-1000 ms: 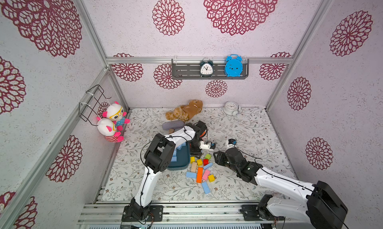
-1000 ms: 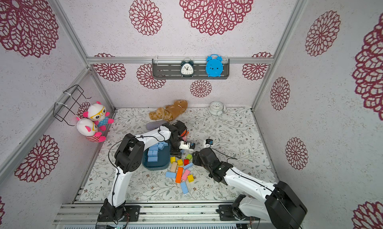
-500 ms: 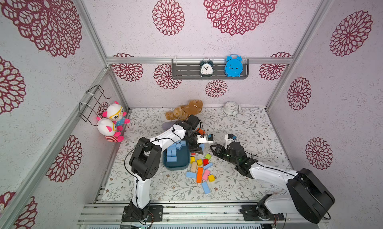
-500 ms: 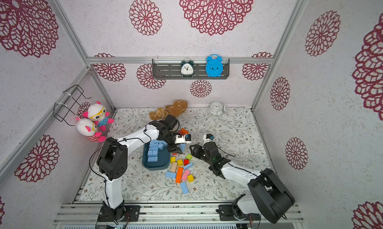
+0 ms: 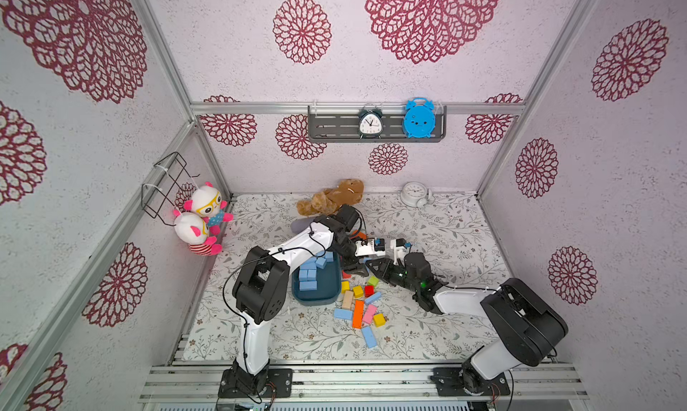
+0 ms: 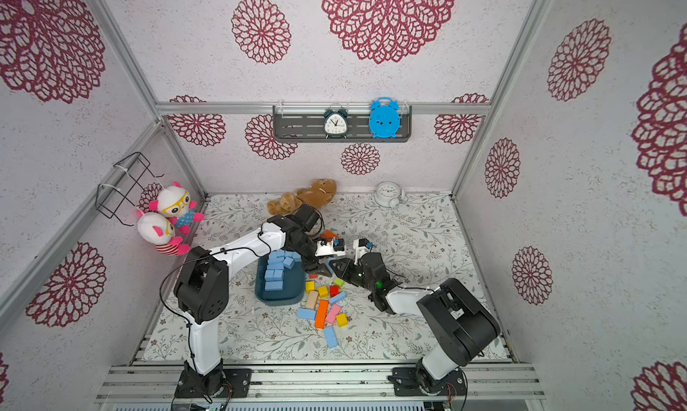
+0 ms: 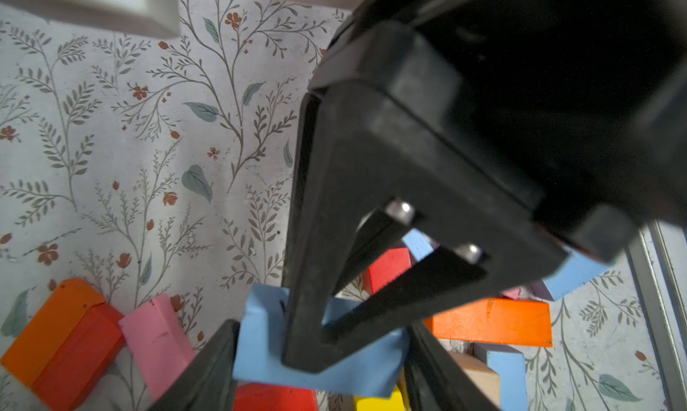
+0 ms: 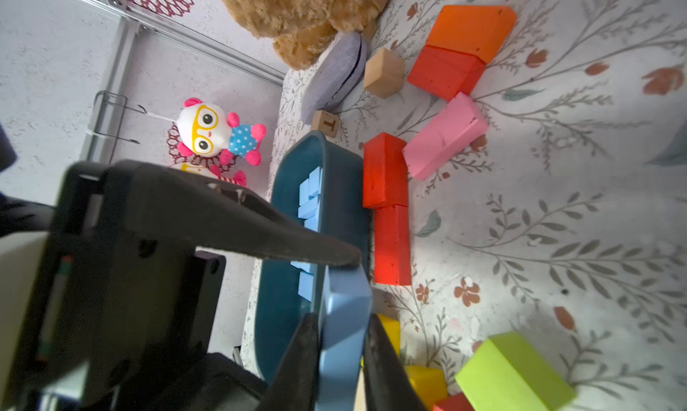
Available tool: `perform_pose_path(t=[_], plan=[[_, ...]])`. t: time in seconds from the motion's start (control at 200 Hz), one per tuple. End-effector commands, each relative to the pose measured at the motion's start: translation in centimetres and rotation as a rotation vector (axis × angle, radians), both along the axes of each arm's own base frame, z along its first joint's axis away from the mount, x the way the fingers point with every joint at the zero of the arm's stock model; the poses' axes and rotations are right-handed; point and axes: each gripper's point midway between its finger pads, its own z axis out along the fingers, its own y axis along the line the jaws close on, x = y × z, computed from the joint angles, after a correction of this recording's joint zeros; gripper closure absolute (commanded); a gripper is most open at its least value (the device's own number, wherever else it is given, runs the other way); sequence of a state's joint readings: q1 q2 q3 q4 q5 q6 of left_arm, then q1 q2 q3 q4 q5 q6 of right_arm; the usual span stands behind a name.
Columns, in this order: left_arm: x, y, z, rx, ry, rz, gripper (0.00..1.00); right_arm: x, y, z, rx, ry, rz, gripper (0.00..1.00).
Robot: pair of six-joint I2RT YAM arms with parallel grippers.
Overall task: Pick out the blue building blocks
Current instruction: Place the building block in the storage box.
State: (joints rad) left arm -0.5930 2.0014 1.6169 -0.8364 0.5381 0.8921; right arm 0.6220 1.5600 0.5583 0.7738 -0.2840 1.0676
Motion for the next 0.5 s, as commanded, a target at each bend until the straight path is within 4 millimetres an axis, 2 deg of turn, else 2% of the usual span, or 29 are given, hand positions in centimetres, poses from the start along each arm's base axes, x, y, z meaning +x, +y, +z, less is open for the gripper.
perform_pose_path(t=[0.0, 0.07, 0.18, 0.2, 0.21, 0.22, 0.305, 0.395, 0.495], plan=[[0.2, -0.9, 2.1, -0.052, 0.014, 0.015, 0.27, 0.5, 0.0, 2.7, 0.036, -0.094, -0.006, 0.86], [0.4, -0.9, 2.7, -0.054, 0.044, 0.065, 0.18, 0.6, -1.0, 3.1, 0.031, -0.114, -0.056, 0.92], [1.3, -0.7, 4.4, -0.087, 0.104, 0.193, 0.14, 0.5, -2.4, 4.0, 0.011, -0.152, -0.136, 0.92], [1.6, -0.7, 4.4, -0.091, 0.131, 0.241, 0.14, 0.6, -2.7, 4.2, 0.006, -0.161, -0.155, 0.92], [1.7, -0.6, 5.7, -0.114, 0.116, 0.259, 0.14, 0.6, -2.7, 4.3, 0.003, -0.164, -0.163, 0.92], [1.8, -0.5, 6.2, -0.123, 0.120, 0.279, 0.14, 0.6, -2.8, 4.4, 0.001, -0.168, -0.172, 0.91], [3.1, 0.0, 7.6, -0.161, 0.170, 0.443, 0.14, 0.5, -3.7, 5.3, -0.006, -0.199, -0.251, 0.90], [3.8, 0.4, 8.1, -0.192, 0.228, 0.584, 0.15, 0.5, -4.3, 6.2, -0.006, -0.229, -0.319, 0.89], [3.3, 0.1, 8.3, -0.228, 0.325, 0.666, 0.19, 0.6, -4.5, 6.8, -0.008, -0.249, -0.362, 0.88]])
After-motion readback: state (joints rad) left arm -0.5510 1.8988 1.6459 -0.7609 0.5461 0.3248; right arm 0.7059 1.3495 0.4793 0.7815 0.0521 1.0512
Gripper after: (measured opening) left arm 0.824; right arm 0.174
